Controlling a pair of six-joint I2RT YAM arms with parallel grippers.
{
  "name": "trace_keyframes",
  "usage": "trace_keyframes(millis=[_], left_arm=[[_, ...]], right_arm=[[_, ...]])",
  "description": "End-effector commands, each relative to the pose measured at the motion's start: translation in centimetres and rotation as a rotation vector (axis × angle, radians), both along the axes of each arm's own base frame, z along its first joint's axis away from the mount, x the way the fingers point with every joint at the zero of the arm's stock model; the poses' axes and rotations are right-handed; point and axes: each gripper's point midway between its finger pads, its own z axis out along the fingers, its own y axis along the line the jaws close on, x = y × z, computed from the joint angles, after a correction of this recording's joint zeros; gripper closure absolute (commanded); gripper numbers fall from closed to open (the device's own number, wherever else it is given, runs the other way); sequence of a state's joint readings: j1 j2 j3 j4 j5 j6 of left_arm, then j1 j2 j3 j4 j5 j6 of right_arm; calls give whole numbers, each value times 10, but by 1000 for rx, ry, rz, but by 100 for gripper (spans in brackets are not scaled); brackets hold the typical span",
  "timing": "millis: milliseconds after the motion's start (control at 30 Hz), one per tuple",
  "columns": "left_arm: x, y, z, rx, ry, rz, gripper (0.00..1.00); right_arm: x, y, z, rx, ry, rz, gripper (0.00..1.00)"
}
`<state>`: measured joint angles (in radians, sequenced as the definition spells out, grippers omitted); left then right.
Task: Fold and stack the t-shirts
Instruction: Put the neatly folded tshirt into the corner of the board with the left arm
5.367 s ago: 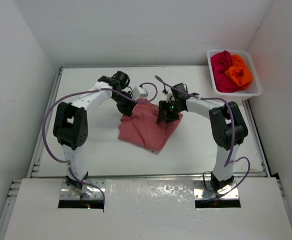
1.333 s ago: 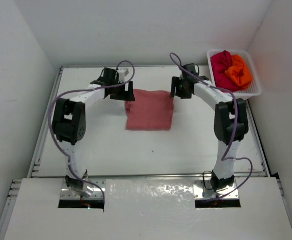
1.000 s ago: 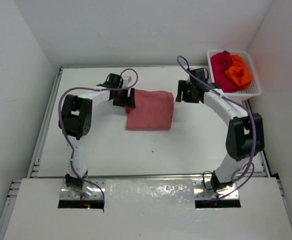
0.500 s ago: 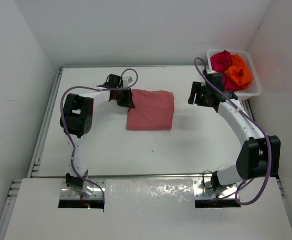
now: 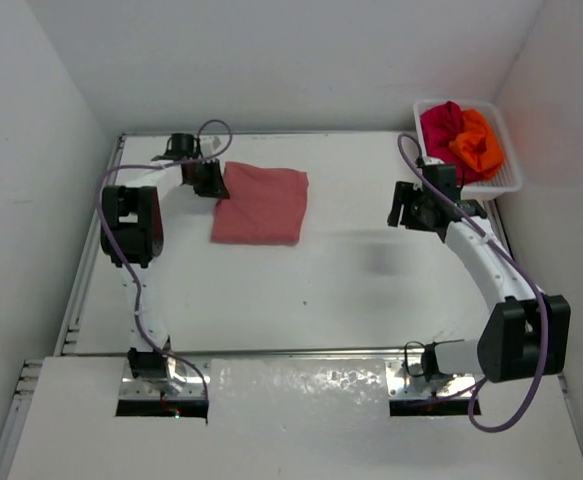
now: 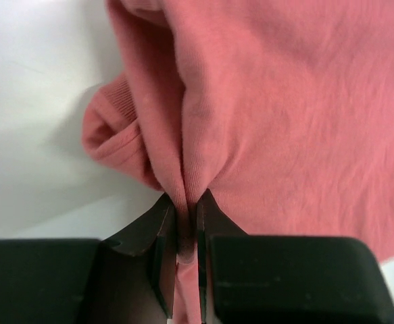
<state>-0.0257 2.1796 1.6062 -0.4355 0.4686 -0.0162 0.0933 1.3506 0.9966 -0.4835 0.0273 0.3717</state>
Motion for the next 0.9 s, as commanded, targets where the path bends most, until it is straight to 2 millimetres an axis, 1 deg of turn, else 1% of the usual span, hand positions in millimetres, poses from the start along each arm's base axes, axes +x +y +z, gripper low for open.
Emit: trace_keyframes(millis=[0,33,67,100,167,200,233,267,300,367,400,433,467,500,533,567,633,667,700,733,833,867], left_arm=[[34,52,14,135,-87,2,100],[38,70,4,153,-68,24,100],[42,80,2,169,-67,33,100],[52,103,3,196,-76,63,100],[60,124,1,214,-79,95,100],[74,145,15,239,-119,130,100],[78,154,5,250,-108,138,100],[81,166,4,283,-111,141,100],[90,181,7,307,-134,157,100],[100,201,10,360,-169,165,100],[108,218,13,385,-195,189,100],[115,229,17,407,-226,199,100],[120,241,19,434,-242,221,100],[122,257,17,449,-250,250,100],[131,270,30,466,-300,280,100],[132,286,34,473,-313,320,100],[140,305,44,485,-370,367,100],[139,318,47,496,-386,391,100],[141,322,49,500,-402,398,100],[146,329,55,516,-437,401,100],[154,341,61,558,-494,405,100],[156,345,60,565,-504,410,100]], right_arm=[[0,-8,11,-37,-48,13,36],[-1,-8,12,-44,-50,21,36],[-2,-9,12,-47,-48,23,36],[-3,-9,14,-50,-49,30,36],[-3,-10,16,-56,-51,33,36],[-3,-10,17,-60,-54,38,36],[-4,-11,18,-63,-54,37,36],[-3,-11,19,-63,-56,39,36],[-3,-10,19,-62,-54,42,36],[-3,-9,20,-60,-50,47,36],[-4,-8,19,-56,-45,48,36],[-3,-8,19,-54,-42,47,36],[-3,-7,19,-47,-38,51,36],[-4,-5,18,-41,-33,52,36],[-4,-5,19,-39,-26,53,36],[-5,-5,18,-38,-16,51,36],[-5,-6,20,-40,-10,46,36],[-6,-6,21,-39,-13,45,36],[-6,-6,22,-37,-16,43,36],[-4,-7,25,-37,-22,39,36],[-3,-7,29,-46,-21,44,36],[-4,-7,27,-49,-6,47,36]])
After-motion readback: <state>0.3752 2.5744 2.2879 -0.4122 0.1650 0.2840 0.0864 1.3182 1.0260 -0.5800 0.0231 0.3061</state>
